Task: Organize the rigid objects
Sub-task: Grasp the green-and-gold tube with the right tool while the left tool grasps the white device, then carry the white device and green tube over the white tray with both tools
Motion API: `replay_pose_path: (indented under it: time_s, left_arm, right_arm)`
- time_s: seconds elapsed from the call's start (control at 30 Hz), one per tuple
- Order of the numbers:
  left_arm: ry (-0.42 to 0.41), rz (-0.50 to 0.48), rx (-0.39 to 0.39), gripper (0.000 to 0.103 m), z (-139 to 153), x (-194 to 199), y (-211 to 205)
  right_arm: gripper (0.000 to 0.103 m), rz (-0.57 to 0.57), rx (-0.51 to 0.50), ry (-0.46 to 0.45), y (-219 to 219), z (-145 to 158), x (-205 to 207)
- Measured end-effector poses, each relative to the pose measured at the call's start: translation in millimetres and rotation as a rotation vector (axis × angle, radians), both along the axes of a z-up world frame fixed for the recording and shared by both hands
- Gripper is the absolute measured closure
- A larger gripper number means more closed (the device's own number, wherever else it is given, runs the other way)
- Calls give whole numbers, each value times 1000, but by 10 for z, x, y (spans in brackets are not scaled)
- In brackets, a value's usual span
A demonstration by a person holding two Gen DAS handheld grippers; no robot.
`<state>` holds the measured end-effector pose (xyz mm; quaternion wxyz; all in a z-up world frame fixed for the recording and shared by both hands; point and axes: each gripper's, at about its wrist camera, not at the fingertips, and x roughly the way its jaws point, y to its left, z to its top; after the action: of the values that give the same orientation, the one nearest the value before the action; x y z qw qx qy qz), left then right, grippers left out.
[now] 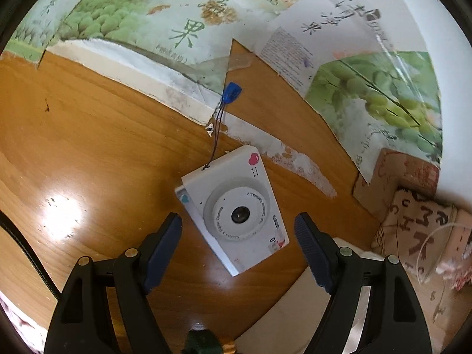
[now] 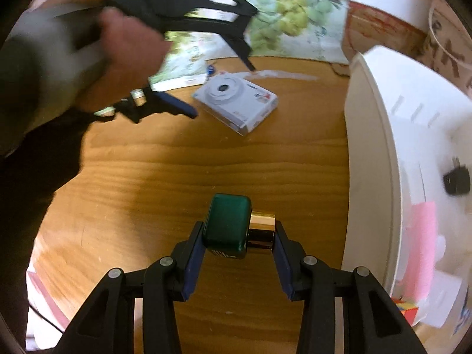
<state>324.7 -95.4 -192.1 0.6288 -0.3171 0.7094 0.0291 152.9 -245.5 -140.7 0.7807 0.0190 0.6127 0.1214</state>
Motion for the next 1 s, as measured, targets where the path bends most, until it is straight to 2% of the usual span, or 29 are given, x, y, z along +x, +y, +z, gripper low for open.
replay_pose_path:
  time_s: [0.2, 0.5, 0.8, 0.93, 1.0]
  left_arm:
    - [10, 17, 68, 21, 3, 56, -132]
    - [55, -16, 250, 21, 6, 169, -471]
    - [76, -66, 289, 22, -28, 289, -734]
    - [87, -72, 315, 29, -32, 356, -736]
    - [80, -68, 313, 29, -25, 350, -762]
  right_arm:
    - [59, 138, 32, -27, 14, 99, -50]
    - [59, 280, 63, -59, -15, 178, -5]
    - [59, 343, 103, -67, -48, 182, 19]
    - [59, 353, 112, -69, -49, 190, 11]
    - [59, 352, 114, -68, -63, 203, 12]
